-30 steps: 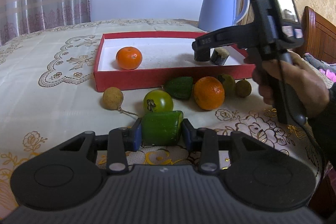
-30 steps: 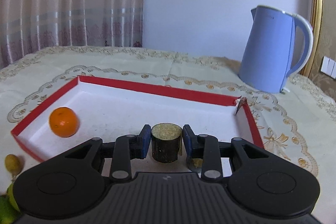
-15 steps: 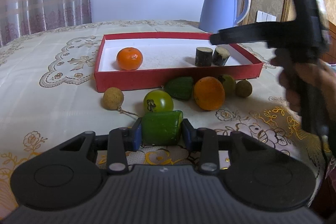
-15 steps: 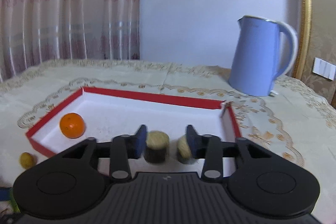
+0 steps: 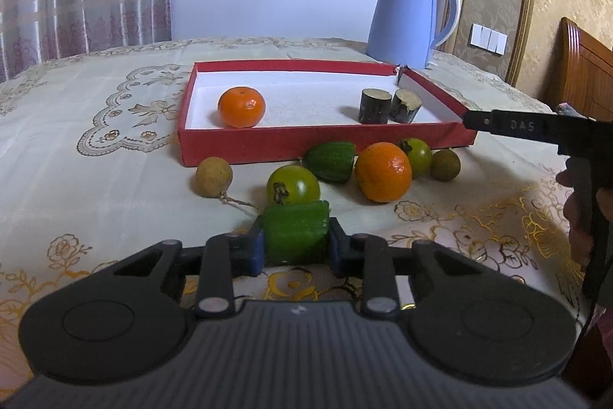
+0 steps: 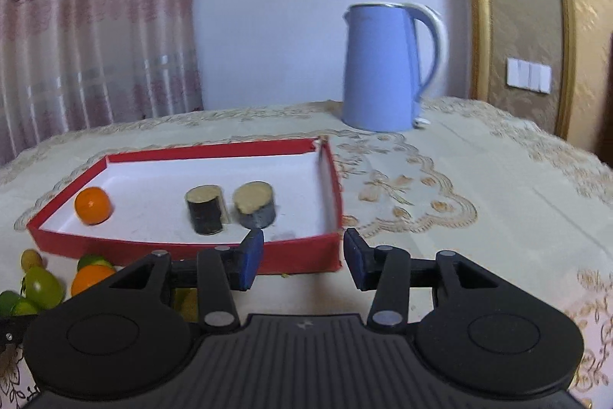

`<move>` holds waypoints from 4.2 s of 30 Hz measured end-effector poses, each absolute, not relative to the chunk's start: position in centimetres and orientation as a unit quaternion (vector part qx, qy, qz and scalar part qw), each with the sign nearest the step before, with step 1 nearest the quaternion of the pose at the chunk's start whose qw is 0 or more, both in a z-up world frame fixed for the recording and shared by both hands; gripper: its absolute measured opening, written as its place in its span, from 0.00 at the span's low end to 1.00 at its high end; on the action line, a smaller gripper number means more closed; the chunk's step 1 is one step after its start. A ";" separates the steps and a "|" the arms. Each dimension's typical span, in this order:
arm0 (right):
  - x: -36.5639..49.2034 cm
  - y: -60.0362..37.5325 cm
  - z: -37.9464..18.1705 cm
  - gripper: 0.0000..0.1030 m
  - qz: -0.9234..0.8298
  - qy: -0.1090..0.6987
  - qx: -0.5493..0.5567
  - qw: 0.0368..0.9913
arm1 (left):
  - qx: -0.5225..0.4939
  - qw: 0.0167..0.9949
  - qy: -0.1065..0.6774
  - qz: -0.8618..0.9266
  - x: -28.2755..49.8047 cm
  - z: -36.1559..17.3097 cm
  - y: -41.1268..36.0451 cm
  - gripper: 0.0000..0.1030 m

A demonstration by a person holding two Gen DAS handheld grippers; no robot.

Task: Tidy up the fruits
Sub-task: 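Carry the green pepper chunk over the tray with the left gripper, then open the left gripper to drop the pepper chunk in the tray, then lower the open left gripper toward the green tomato in front of the tray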

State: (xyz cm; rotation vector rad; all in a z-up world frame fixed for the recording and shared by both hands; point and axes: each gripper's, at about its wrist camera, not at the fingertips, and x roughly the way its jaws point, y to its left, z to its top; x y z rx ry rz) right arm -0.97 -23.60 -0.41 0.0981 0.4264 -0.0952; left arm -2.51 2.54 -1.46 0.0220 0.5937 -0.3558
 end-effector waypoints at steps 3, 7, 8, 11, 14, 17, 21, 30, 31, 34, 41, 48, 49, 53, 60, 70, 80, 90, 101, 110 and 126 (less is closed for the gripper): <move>-0.9 -24.2 -0.8 0.44 -0.056 0.215 0.058 0.973 | 0.013 0.941 0.291 -0.172 -2.6 -1.3 2.5 0.27; -1.1 -24.6 -0.8 0.44 -0.052 0.207 0.067 0.975 | 0.014 0.942 0.289 -0.169 -2.8 -1.1 2.6 0.27; -1.2 -24.5 -0.8 0.44 -0.051 0.206 0.066 0.975 | 0.012 0.942 0.288 -0.169 -2.9 -0.9 2.7 0.27; -1.2 -24.1 -0.8 0.44 -0.052 0.205 0.053 0.976 | 0.007 0.944 0.280 -0.173 -3.2 -0.1 3.1 0.27; -1.3 -23.6 -0.7 0.44 -0.055 0.200 0.040 0.978 | 0.008 0.948 0.269 -0.170 -3.3 0.9 3.2 0.27; -1.3 -23.4 -0.7 0.44 -0.057 0.202 0.035 0.977 | 0.001 0.949 0.267 -0.170 -2.6 1.6 3.3 0.27; -1.1 -23.6 -0.8 0.53 -0.059 0.208 0.038 0.976 | 0.002 0.950 0.262 -0.169 -1.3 2.5 3.0 0.27; -0.7 -23.4 -0.9 0.53 -0.068 0.220 0.031 0.973 | 0.003 0.953 0.254 -0.164 3.0 3.8 1.0 0.27; -0.7 -23.5 -0.9 0.53 -0.068 0.221 0.032 0.972 | 0.005 0.953 0.256 -0.161 3.7 3.8 0.6 0.27; -0.5 -23.6 -1.0 0.53 -0.069 0.223 0.036 0.972 | 0.001 0.949 0.273 -0.159 5.7 3.6 -0.1 0.27; -0.4 -23.5 -1.0 0.53 -0.068 0.228 0.031 0.971 | 0.025 0.949 0.278 -0.146 8.5 3.2 -2.2 0.27; -0.3 -23.5 -1.1 0.53 -0.070 0.232 0.031 0.970 | 0.038 0.948 0.284 -0.137 10.6 2.5 -3.9 0.27; -0.2 -23.5 -1.1 0.53 -0.070 0.233 0.031 0.969 | 0.037 0.947 0.286 -0.137 10.9 2.4 -4.0 0.27; -0.1 -23.4 -1.1 0.53 -0.071 0.236 0.030 0.969 | 0.041 0.947 0.292 -0.128 11.9 1.9 -4.2 0.27; 0.1 -23.5 -1.2 0.53 -0.072 0.244 0.031 0.967 | 0.041 0.944 0.306 -0.120 13.1 0.7 -4.3 0.27; 0.1 -23.6 -1.3 0.53 -0.072 0.246 0.031 0.966 | 0.039 0.944 0.307 -0.115 13.6 0.3 -4.4 0.28; 0.2 -23.7 -1.3 0.53 -0.074 0.248 0.033 0.965 | 0.065 0.959 0.259 -0.098 12.1 1.0 -5.0 0.83; 0.3 -23.6 -1.4 0.53 -0.078 0.252 0.031 0.964 | 0.038 0.964 0.244 -0.098 10.2 3.0 -2.9 0.85; 0.2 -23.4 -1.3 0.56 -0.079 0.251 0.025 0.964 | 0.009 0.968 0.224 -0.112 3.8 4.6 1.4 0.89; 0.1 -23.2 -1.3 0.56 -0.076 0.248 0.024 0.965 | 0.007 0.969 0.225 -0.102 -1.3 4.2 6.3 0.92; 0.2 -23.0 -1.3 0.56 -0.080 0.254 0.016 0.964 | 0.015 0.962 0.244 -0.123 -2.4 1.8 5.8 0.94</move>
